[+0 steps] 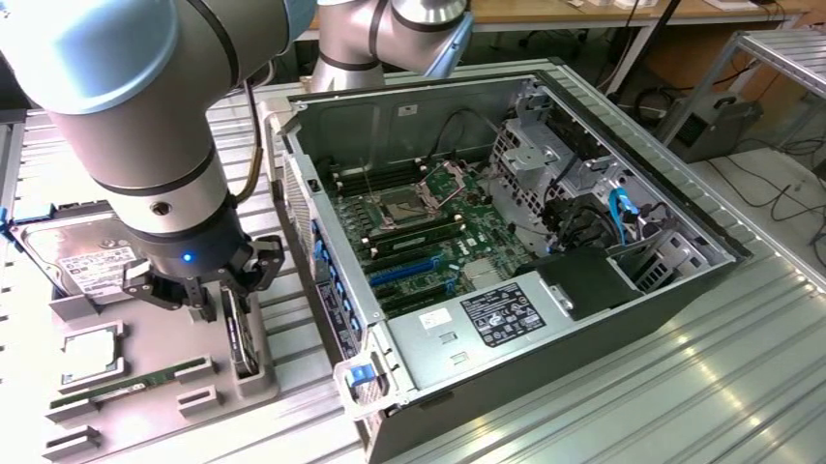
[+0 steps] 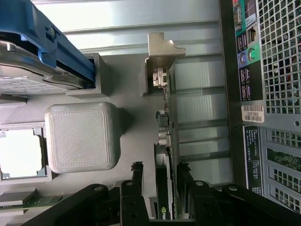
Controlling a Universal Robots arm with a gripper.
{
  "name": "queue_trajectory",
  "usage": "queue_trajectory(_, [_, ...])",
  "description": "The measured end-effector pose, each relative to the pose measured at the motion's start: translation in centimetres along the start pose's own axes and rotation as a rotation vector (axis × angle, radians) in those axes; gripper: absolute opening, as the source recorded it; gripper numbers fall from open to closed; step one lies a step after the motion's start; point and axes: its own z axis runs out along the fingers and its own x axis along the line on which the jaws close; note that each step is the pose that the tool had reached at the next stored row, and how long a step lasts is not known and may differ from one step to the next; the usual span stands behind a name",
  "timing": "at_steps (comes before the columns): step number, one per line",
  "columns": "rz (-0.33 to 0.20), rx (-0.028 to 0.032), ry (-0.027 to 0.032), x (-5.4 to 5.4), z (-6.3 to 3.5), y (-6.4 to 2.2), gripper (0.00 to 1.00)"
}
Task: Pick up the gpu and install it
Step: 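Pick up the gpu and move the gpu toward the slot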
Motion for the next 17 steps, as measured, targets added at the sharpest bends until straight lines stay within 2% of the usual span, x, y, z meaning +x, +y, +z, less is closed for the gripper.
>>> queue_trajectory(1, [0.000, 0.0000, 0.0000, 0.00, 0.00, 0.00, 0.41])
queue_trajectory(2, [0.000, 0.0000, -0.0001, 0.00, 0.00, 0.00, 0.34])
queue_trajectory(3, [0.000, 0.0000, -0.0001, 0.00, 0.00, 0.00, 0.34])
queue_trajectory(4, [0.000, 0.0000, 0.0000, 0.00, 0.00, 0.00, 0.27])
queue_trajectory(11, [0.000, 0.0001, 0.0000, 0.00, 0.00, 0.00, 0.26])
queue_trajectory(17, [-0.045, -0.0024, 0.0035, -0.04, 0.00, -0.02, 0.26])
